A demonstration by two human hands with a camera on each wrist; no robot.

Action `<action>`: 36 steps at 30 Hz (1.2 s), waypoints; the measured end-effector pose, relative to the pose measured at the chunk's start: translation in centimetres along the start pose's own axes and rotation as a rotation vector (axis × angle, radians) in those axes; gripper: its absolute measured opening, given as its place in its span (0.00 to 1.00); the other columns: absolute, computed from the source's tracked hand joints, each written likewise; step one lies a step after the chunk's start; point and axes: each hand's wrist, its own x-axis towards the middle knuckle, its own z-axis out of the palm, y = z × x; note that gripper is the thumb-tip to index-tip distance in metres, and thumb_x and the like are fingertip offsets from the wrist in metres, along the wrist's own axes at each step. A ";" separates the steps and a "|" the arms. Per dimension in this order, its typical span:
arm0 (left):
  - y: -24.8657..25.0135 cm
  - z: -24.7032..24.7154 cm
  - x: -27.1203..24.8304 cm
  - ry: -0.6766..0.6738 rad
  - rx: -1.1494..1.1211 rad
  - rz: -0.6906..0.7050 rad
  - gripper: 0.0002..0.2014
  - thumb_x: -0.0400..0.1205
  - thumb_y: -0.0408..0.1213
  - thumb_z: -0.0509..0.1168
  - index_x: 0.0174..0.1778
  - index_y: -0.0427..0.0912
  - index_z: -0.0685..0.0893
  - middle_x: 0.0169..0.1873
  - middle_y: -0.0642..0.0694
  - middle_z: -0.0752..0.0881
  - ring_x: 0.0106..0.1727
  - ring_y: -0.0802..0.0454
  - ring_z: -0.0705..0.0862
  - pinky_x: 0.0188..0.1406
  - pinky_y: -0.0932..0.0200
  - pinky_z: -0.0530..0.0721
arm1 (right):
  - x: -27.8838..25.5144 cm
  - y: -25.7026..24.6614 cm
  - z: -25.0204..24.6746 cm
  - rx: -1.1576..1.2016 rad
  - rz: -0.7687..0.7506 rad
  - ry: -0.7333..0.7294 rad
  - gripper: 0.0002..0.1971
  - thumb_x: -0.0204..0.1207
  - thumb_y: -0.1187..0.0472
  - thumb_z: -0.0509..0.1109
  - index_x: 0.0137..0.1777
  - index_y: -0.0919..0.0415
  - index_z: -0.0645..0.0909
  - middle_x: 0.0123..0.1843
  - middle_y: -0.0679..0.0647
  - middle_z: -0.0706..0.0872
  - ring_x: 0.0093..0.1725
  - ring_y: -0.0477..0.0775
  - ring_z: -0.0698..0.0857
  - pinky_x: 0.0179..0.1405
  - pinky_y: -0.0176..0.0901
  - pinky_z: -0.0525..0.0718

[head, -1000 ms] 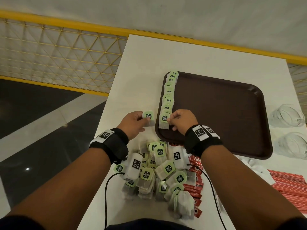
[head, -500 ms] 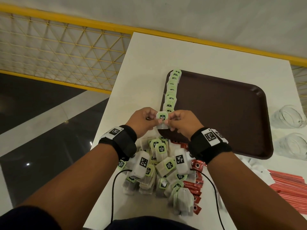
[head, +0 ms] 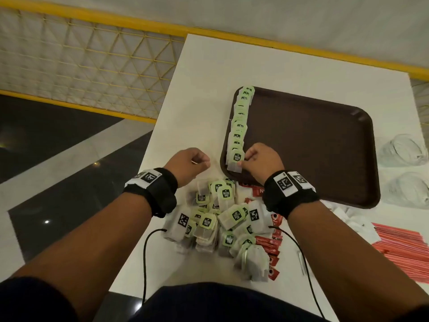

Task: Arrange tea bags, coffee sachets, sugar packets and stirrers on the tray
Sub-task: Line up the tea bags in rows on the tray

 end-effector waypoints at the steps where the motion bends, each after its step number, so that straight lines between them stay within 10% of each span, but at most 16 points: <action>1: -0.2 0.0 -0.1 -0.017 0.075 0.006 0.08 0.82 0.41 0.69 0.54 0.43 0.85 0.49 0.48 0.86 0.49 0.50 0.84 0.48 0.56 0.84 | -0.6 -0.2 -0.3 0.000 -0.045 -0.035 0.10 0.71 0.56 0.78 0.46 0.56 0.80 0.38 0.49 0.83 0.38 0.48 0.81 0.39 0.42 0.79; 6: -0.6 0.6 -1.0 -0.131 0.349 0.022 0.13 0.79 0.36 0.70 0.60 0.47 0.85 0.58 0.49 0.84 0.52 0.53 0.82 0.55 0.59 0.79 | -4.1 -1.0 -0.2 -0.127 -0.257 -0.385 0.16 0.70 0.57 0.80 0.58 0.53 0.83 0.49 0.45 0.86 0.46 0.45 0.84 0.44 0.37 0.80; 12: 0.3 1.3 -1.3 -0.191 0.521 0.071 0.24 0.74 0.30 0.73 0.67 0.45 0.81 0.58 0.48 0.81 0.49 0.54 0.79 0.52 0.62 0.77 | -4.7 -1.0 1.6 -0.204 -0.304 -0.403 0.31 0.70 0.58 0.80 0.73 0.55 0.76 0.62 0.51 0.85 0.61 0.50 0.83 0.62 0.45 0.80; 19: -0.2 1.7 -1.3 -0.175 0.545 0.032 0.18 0.74 0.33 0.72 0.60 0.46 0.81 0.54 0.47 0.84 0.53 0.49 0.83 0.50 0.57 0.79 | -4.8 -0.9 2.0 -0.134 -0.250 -0.373 0.15 0.70 0.61 0.80 0.56 0.58 0.84 0.45 0.49 0.82 0.38 0.45 0.80 0.52 0.53 0.87; 25: -0.3 2.3 -1.5 -0.185 0.657 0.094 0.15 0.72 0.40 0.76 0.54 0.46 0.87 0.55 0.45 0.78 0.55 0.46 0.79 0.58 0.51 0.81 | -5.4 0.1 1.3 -0.021 -0.241 -0.354 0.09 0.71 0.59 0.80 0.47 0.62 0.86 0.33 0.49 0.80 0.34 0.53 0.84 0.41 0.47 0.84; 30: -0.2 2.2 -1.7 -0.202 0.610 0.081 0.07 0.74 0.38 0.73 0.44 0.47 0.82 0.49 0.47 0.79 0.49 0.48 0.79 0.46 0.57 0.77 | -5.5 0.6 0.3 0.162 -0.255 -0.323 0.08 0.75 0.60 0.77 0.46 0.65 0.84 0.38 0.59 0.86 0.38 0.57 0.83 0.48 0.52 0.84; 36: 0.6 0.5 -2.4 -0.082 0.186 0.030 0.07 0.78 0.35 0.72 0.50 0.43 0.82 0.43 0.49 0.85 0.43 0.51 0.84 0.42 0.57 0.83 | -6.0 0.3 -1.0 0.391 -0.190 -0.377 0.10 0.78 0.66 0.73 0.53 0.74 0.81 0.42 0.63 0.88 0.30 0.41 0.79 0.30 0.27 0.77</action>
